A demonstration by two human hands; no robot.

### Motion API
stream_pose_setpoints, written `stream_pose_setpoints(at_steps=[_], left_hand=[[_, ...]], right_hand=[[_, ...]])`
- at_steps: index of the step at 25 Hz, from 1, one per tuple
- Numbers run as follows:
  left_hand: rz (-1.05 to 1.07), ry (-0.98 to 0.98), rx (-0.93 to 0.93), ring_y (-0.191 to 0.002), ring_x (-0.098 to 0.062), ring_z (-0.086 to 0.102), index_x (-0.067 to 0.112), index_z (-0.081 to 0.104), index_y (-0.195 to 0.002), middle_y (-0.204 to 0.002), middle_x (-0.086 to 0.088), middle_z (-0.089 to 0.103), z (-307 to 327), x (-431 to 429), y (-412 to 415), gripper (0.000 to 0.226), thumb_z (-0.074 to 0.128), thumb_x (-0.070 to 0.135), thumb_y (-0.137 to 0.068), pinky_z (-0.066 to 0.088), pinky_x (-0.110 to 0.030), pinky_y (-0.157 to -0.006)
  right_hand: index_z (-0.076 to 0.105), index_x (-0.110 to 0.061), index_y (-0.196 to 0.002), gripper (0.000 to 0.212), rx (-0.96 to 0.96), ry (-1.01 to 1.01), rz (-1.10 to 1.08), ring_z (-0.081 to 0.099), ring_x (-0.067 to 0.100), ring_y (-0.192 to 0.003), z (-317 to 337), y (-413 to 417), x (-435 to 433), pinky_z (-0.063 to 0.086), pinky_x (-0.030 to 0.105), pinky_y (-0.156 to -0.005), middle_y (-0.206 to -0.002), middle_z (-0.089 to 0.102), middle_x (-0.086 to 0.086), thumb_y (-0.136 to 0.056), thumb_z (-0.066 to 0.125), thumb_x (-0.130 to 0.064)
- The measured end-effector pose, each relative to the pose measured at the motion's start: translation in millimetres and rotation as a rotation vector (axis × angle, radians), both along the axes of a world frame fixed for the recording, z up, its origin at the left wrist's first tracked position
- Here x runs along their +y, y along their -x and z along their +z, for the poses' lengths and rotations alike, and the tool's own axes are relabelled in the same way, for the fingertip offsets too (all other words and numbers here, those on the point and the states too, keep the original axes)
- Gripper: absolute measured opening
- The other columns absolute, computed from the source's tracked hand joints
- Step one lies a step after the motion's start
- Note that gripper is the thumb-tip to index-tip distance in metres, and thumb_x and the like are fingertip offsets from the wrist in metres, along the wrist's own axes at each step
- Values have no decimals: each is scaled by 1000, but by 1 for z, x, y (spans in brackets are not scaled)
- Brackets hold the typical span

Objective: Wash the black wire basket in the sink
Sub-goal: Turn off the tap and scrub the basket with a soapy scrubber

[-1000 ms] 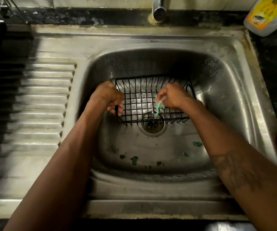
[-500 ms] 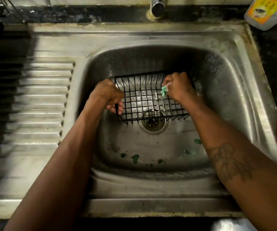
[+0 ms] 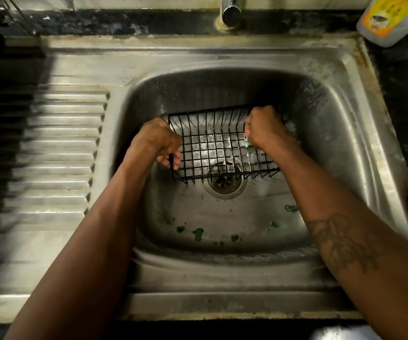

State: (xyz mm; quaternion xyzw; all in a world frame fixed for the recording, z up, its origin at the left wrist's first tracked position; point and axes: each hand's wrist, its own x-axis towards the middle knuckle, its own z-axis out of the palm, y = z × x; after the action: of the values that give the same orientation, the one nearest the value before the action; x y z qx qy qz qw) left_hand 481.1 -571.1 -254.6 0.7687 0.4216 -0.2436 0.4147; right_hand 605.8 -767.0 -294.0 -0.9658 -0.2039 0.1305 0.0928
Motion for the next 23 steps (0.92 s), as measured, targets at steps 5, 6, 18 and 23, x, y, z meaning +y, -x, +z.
stream_pose_setpoints(at_steps=[5,6,18,23], left_hand=[[42,-11,-6,-42,-25,67,-6,59,-92,-56,-13,67,-3,1,-1,20,42,-1,-100,56,-32,-45],[55,-14,-6,-43,-26,67,-5,58,-91,-60,-13,67,-5,2,-1,19,41,-1,-100,55,-33,-46],[32,-16,41,-46,-23,68,2,59,-87,-71,-12,69,-1,0,0,28,37,7,-103,50,-27,-41],[54,53,29,-39,-22,64,-2,57,-78,-62,-14,66,-1,-6,-3,36,37,8,-106,56,-30,-43]], right_hand=[[58,-7,-83,22,-155,109,44,52,23,-67,4,10,5,46,37,-59,-81,57,10,-93,45,8],[63,-8,-90,21,-142,146,50,53,22,-70,7,12,6,46,35,-61,-90,61,13,-94,48,7],[62,-9,-99,16,246,431,342,57,17,-73,16,44,27,47,29,-59,-85,57,3,-85,69,-10],[66,-15,-100,17,389,27,336,60,14,-83,7,77,77,49,24,-71,-92,62,-1,-85,73,-11]])
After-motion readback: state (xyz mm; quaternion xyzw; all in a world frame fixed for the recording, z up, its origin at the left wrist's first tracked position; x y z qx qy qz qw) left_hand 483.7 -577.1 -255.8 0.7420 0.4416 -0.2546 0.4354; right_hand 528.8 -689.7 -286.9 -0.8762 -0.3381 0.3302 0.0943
